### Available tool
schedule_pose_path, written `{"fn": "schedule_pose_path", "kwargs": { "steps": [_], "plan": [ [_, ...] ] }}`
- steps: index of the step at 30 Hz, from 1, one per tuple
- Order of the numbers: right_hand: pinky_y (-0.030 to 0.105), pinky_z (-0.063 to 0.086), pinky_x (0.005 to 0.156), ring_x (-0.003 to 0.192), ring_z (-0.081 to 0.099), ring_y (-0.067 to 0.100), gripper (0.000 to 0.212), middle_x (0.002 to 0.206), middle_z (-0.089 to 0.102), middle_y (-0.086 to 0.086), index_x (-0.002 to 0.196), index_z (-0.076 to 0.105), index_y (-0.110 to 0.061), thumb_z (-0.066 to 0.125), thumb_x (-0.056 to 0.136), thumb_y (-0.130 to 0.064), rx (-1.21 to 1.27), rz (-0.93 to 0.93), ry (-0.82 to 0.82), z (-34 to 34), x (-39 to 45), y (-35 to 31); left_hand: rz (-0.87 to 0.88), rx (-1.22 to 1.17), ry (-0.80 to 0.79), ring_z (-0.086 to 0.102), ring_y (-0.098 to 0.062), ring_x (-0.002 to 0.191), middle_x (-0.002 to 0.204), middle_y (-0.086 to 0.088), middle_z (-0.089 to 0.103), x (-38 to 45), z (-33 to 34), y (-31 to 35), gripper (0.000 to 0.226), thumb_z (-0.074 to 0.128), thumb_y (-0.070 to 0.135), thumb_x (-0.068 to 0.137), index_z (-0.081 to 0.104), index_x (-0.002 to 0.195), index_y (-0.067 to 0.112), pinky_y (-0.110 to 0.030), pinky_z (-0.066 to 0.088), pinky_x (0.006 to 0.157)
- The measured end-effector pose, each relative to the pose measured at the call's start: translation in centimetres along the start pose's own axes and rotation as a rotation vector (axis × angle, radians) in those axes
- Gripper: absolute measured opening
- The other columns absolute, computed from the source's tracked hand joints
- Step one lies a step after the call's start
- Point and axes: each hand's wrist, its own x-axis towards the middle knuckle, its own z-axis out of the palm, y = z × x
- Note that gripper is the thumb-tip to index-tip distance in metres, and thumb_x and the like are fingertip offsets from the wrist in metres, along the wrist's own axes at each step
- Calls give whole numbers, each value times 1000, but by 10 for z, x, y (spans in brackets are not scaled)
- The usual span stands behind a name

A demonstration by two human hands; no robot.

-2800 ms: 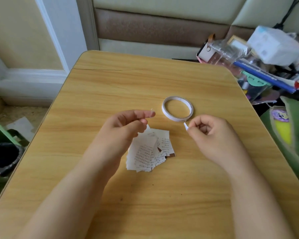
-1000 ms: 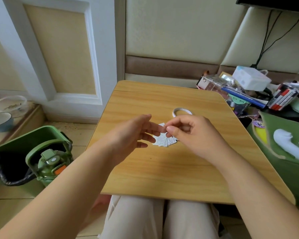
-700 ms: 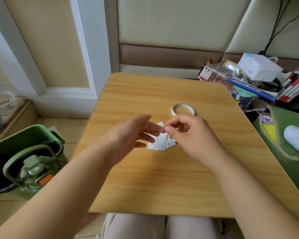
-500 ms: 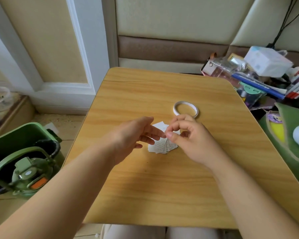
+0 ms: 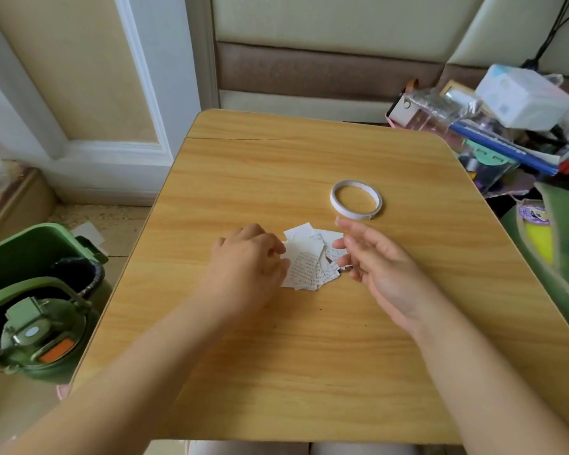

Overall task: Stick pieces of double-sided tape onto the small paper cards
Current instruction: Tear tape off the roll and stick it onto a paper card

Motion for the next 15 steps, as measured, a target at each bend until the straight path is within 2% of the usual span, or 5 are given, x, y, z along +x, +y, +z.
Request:
{"fn": "schedule_pose_path", "kwargs": {
  "steps": [2, 4, 8, 12, 15],
  "plan": [
    [21, 40, 71, 76, 54, 7, 24, 90, 62, -8, 115, 62, -27, 52, 95, -18, -6, -16, 9, 0, -1, 2, -60, 203, -15, 46, -17, 107, 104, 9, 50, 5, 10, 4, 35, 57, 53, 84, 58, 105, 26, -31, 28, 87],
    [21, 39, 66, 70, 50, 7, 21, 83, 59, -8, 107, 67, -24, 50, 97, -17, -17, -17, -6, 0, -3, 3, -99, 281, -41, 43, -18, 108, 106, 8, 49, 11, 16, 7, 44, 55, 62, 81, 52, 104, 25, -33, 28, 87],
    [20, 25, 47, 48, 31, 8, 24, 60, 42, -3, 100, 67, -11, 43, 100, -14, 9, 74, -80, -3, -6, 1, -98, 202, -47, 41, -19, 108, 99, 11, 42, 15, 17, 5, 39, 62, 54, 81, 55, 107, 26, -32, 22, 82],
    [18, 21, 42, 42, 24, 6, 25, 53, 37, -5, 104, 65, -7, 42, 101, -16, -17, 145, -139, -5, -5, -2, -23, 168, -60, 38, -17, 110, 105, 12, 44, 10, 14, 0, 40, 63, 47, 83, 57, 121, 35, -28, 13, 79],
    [18, 18, 41, 41, 23, 6, 26, 51, 36, -5, 107, 64, -4, 42, 101, -15, 15, 180, -149, -6, -6, -1, 86, 163, 5, 47, -22, 103, 104, 7, 54, 2, 16, -5, 37, 66, 35, 83, 62, 120, 31, -32, 19, 82]
  ]
}}
